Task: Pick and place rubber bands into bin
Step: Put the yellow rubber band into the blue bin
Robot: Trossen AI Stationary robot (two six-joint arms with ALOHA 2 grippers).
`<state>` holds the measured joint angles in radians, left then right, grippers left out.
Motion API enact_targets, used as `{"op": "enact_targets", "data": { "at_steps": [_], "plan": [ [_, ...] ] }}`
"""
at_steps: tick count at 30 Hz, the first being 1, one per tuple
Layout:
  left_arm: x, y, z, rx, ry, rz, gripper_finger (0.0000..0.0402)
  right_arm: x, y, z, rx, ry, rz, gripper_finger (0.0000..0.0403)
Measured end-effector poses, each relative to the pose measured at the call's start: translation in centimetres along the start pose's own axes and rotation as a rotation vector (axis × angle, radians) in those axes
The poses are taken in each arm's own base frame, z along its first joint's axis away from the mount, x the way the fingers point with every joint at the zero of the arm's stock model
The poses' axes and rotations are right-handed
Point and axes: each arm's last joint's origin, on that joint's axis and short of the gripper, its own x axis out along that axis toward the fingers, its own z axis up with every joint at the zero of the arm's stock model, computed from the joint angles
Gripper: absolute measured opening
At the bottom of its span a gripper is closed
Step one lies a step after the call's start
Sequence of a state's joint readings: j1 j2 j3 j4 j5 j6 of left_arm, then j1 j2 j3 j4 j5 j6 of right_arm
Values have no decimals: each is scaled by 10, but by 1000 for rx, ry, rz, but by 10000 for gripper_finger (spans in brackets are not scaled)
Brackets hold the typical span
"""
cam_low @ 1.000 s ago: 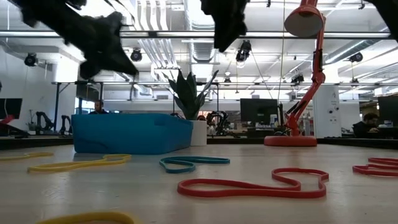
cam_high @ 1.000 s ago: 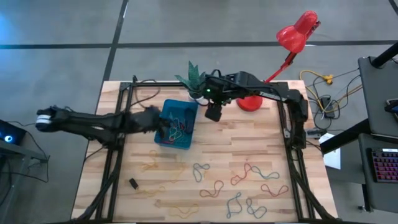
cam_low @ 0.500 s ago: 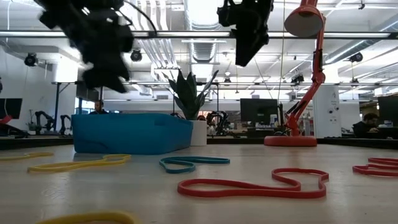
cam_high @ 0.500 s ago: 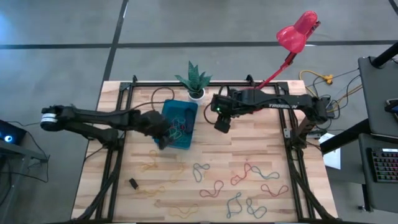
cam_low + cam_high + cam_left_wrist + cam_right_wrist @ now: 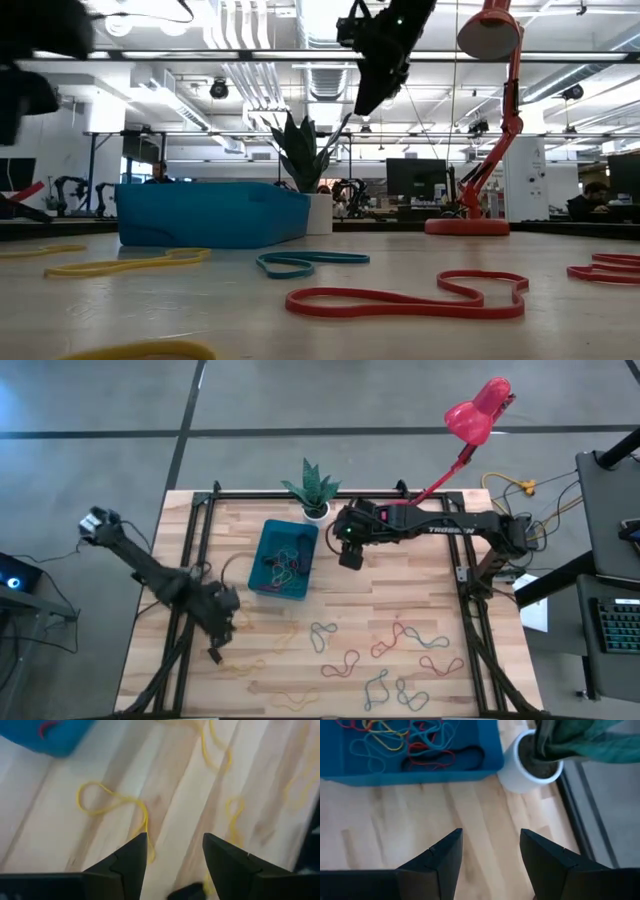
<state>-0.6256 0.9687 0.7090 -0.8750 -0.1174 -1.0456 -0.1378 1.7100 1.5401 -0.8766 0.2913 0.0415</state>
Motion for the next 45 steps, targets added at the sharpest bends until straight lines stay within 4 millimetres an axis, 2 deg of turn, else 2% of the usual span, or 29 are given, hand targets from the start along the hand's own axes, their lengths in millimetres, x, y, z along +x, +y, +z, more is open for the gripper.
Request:
{"op": "enact_targets", "data": {
  "at_steps": [4,8,11,14,18,25,36,40,45],
  "plan": [
    [21,-15,-15,52,-17,128,175,4,-10,1,-20,-9,-15,185],
    [42,-19,-16,26,-58,247,175,8,-22,0,-10,3,-28,185],
    [55,-23,-14,13,-60,252,175,9,-27,0,-1,7,-37,185],
    [69,-29,-15,27,-50,186,175,9,-29,0,1,7,-29,185],
    [84,-23,-20,-2,-53,167,175,9,-28,0,-6,8,-28,185],
    [86,-12,-26,-18,-56,169,175,10,-28,0,21,9,-4,185],
    [94,18,-42,-21,-36,115,172,10,-27,-1,55,12,-5,185],
    [96,21,-44,-20,-21,102,138,13,-27,-3,79,23,-5,185],
    [102,17,-45,-27,6,58,65,19,-25,-9,75,48,-6,185]
  ]
}}
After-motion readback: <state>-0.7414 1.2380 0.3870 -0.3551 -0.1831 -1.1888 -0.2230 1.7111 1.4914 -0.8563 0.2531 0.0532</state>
